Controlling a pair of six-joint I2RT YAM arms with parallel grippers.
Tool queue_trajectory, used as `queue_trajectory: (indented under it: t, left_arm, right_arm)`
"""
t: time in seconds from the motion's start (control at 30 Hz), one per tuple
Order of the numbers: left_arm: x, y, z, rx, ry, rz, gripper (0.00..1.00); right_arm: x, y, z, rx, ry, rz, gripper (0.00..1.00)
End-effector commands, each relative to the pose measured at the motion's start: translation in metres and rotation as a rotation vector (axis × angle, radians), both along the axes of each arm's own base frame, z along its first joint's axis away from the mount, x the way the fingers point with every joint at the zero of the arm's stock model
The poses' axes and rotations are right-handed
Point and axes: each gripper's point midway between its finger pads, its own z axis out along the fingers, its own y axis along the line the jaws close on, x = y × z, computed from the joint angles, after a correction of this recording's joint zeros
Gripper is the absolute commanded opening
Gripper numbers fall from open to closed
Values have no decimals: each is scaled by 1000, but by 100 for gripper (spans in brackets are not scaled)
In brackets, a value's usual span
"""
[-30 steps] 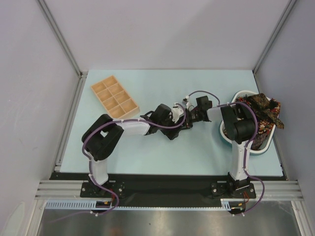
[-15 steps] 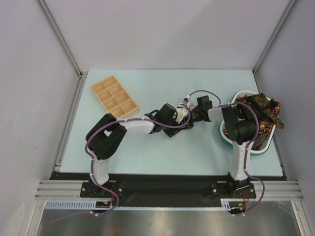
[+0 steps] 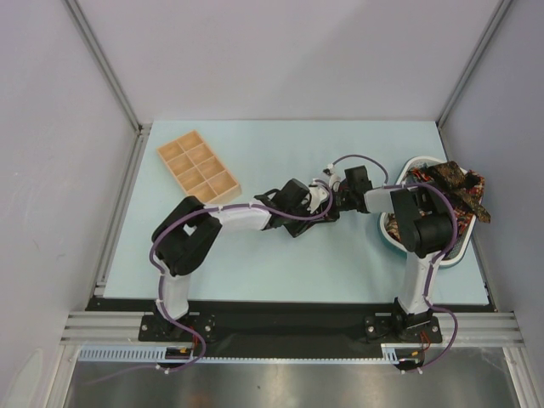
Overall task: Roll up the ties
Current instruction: Roll the tie
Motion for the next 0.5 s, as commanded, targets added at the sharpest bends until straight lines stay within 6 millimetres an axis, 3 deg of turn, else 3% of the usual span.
queue_trajectory:
  t: [0.0,0.1,0.17,0.23,0.33,0.47]
  left_arm:
    - [-12,25,-22,124,73,31,38]
    - [-14,27,-25,132,89,40,39]
    - [-14,25,-24,125,89,39,45]
    - [-14,22,-21,107,83,33,49]
    - [-10,16,-15,83,64,21,64]
    - [-4,6,-17,66,65,-7,71]
  right_arm:
    - [14,-15,-6,-72,-50,-69,41]
    - [11,-11,-9,-62,-38,-45,26]
    - [11,-9,-14,-83,-29,-35,18]
    - [9,-9,-19,-88,-13,-31,17]
    - [6,-6,-24,-89,12,-12,15]
    - [3,-2,-30,-100,24,16,16]
